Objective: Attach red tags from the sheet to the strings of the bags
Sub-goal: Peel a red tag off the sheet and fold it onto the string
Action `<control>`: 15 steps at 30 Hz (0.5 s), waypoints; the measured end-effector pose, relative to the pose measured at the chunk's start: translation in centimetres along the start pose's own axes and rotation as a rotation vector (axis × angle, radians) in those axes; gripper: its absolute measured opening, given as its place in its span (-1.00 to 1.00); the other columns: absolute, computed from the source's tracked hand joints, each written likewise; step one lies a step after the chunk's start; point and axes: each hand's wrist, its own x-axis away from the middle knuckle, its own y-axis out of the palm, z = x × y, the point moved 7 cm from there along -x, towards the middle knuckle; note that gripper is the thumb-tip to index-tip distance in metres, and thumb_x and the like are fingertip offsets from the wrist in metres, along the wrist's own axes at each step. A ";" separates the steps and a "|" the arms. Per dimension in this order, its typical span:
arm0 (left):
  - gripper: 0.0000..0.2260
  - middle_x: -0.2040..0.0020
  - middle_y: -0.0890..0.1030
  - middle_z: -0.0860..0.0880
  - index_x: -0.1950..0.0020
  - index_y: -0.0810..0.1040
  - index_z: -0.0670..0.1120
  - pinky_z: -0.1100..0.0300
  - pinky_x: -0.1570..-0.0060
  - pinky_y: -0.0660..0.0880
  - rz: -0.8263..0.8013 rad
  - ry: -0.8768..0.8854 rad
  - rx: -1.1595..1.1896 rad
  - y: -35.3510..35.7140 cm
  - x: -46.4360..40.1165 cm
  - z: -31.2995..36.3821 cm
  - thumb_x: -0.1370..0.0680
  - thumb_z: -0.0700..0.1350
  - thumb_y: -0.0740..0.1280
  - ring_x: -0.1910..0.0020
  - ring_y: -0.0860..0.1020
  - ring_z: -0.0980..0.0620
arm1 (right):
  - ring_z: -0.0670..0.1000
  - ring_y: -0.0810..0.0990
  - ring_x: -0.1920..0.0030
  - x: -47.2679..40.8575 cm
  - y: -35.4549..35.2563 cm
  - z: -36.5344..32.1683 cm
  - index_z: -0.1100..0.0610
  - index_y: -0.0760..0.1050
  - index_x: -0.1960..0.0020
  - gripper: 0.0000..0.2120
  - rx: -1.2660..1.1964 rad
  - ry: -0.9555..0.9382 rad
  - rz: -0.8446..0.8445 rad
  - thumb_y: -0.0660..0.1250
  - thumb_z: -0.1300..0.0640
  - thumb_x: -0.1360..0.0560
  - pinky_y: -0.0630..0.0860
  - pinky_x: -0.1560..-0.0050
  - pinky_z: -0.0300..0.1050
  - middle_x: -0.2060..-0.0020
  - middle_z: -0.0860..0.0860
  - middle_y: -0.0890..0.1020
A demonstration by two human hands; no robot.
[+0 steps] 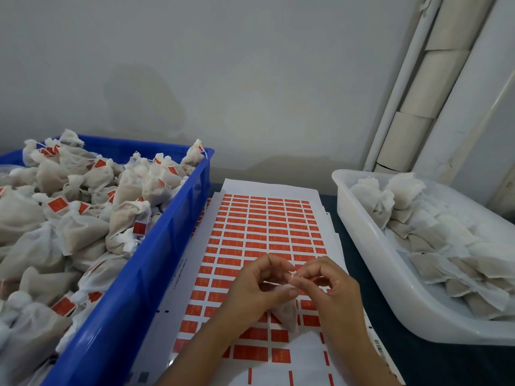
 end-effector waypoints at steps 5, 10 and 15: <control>-0.83 0.14 0.63 0.03 0.05 0.56 -0.03 0.28 0.10 0.56 0.058 0.082 -0.044 0.3 0.2 0.5 -0.41 -0.18 0.46 0.13 0.59 0.05 | -0.13 0.58 0.19 0.3 0.2 0.3 -0.01 0.56 0.26 -0.87 -0.111 0.099 0.022 0.36 -0.06 -0.31 0.51 0.17 -0.35 0.30 -0.13 0.61; -0.84 0.17 0.63 0.03 0.08 0.56 -0.03 0.27 0.11 0.57 0.079 0.099 -0.033 0.3 0.2 0.7 -0.40 -0.19 0.47 0.16 0.59 0.06 | -0.12 0.58 0.22 0.2 0.3 0.4 0.03 0.57 0.27 -0.79 -0.164 0.109 0.029 0.33 -0.10 -0.27 0.51 0.17 -0.38 0.34 -0.08 0.61; -0.86 0.21 0.64 0.06 0.08 0.57 -0.04 0.30 0.13 0.56 0.049 0.096 0.016 0.6 0.2 0.5 -0.40 -0.14 0.46 0.18 0.61 0.07 | -0.10 0.59 0.23 0.1 0.3 0.8 0.04 0.58 0.29 -0.80 -0.192 0.127 0.025 0.32 -0.09 -0.29 0.52 0.18 -0.38 0.35 -0.08 0.61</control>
